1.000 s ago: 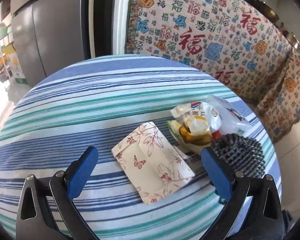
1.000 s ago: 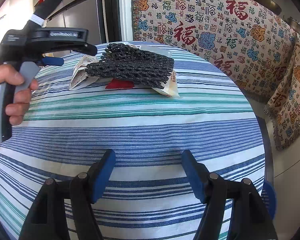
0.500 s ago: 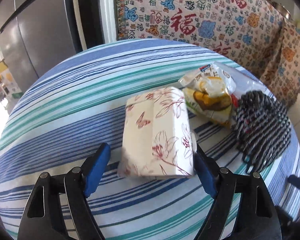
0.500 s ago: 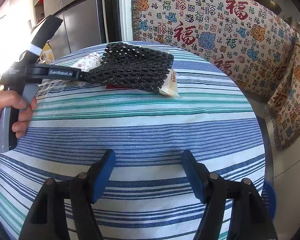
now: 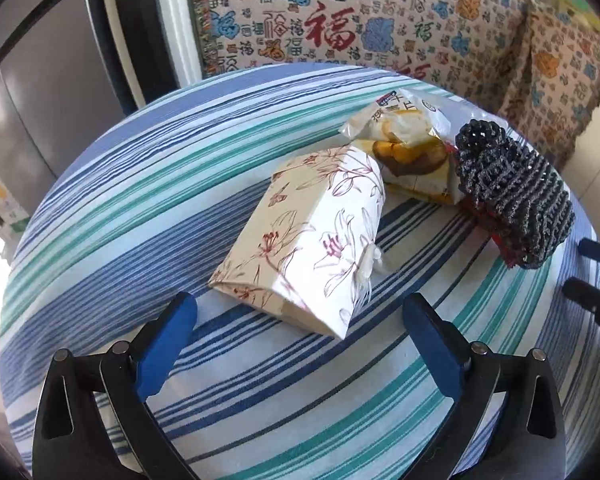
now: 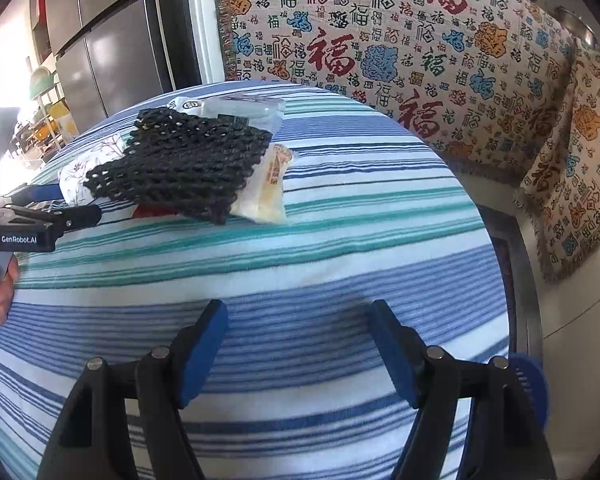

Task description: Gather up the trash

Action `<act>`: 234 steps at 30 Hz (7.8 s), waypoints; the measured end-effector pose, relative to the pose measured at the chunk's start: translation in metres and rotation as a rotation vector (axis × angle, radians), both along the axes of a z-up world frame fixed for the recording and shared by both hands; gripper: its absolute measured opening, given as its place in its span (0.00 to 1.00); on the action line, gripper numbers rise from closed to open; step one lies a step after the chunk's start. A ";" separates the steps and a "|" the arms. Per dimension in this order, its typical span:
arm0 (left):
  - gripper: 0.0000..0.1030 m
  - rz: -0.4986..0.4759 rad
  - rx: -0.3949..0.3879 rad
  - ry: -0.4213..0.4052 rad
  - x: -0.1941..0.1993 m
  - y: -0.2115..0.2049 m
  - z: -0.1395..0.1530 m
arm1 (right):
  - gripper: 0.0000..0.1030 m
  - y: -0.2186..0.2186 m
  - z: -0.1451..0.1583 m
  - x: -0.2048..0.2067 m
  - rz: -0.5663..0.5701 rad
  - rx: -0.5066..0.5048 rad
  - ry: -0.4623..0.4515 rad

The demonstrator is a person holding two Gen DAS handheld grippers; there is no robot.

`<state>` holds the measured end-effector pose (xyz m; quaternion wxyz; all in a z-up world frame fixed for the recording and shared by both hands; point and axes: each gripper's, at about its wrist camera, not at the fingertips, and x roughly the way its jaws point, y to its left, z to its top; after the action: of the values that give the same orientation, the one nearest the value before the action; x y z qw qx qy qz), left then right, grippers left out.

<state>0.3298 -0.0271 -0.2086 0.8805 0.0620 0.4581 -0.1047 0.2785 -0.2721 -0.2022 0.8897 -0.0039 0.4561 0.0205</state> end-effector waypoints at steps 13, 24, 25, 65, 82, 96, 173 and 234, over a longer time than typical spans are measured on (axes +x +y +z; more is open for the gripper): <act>0.85 -0.026 -0.012 -0.028 0.028 -0.005 0.001 | 0.55 0.028 -0.004 0.071 0.067 0.045 -0.032; 0.71 0.037 -0.013 -0.051 -0.006 0.010 0.004 | 0.30 0.010 -0.002 0.022 0.021 0.050 -0.011; 0.71 0.054 -0.012 -0.052 -0.015 0.017 0.004 | 0.30 0.008 -0.002 0.011 0.017 0.035 -0.011; 1.00 0.065 -0.011 0.002 -0.069 0.062 -0.005 | 0.63 0.001 0.002 -0.033 0.077 -0.018 0.011; 0.87 0.035 -0.017 -0.020 -0.074 0.060 -0.007 | 0.35 0.002 0.006 -0.034 0.090 -0.026 0.019; 0.63 -0.034 -0.100 -0.085 -0.096 0.027 0.021 | 0.16 -0.024 0.030 -0.051 0.020 0.037 -0.019; 0.90 -0.189 -0.063 -0.080 -0.117 -0.140 0.060 | 0.56 -0.149 0.067 -0.122 -0.172 -0.097 -0.250; 1.00 0.046 -0.013 0.008 -0.061 -0.010 0.009 | 0.23 -0.082 0.013 -0.023 -0.080 0.407 0.096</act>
<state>0.2687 -0.0369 -0.1998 0.8812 0.0454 0.4623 -0.0874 0.2553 -0.3540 -0.1894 0.8496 0.1948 0.4841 0.0772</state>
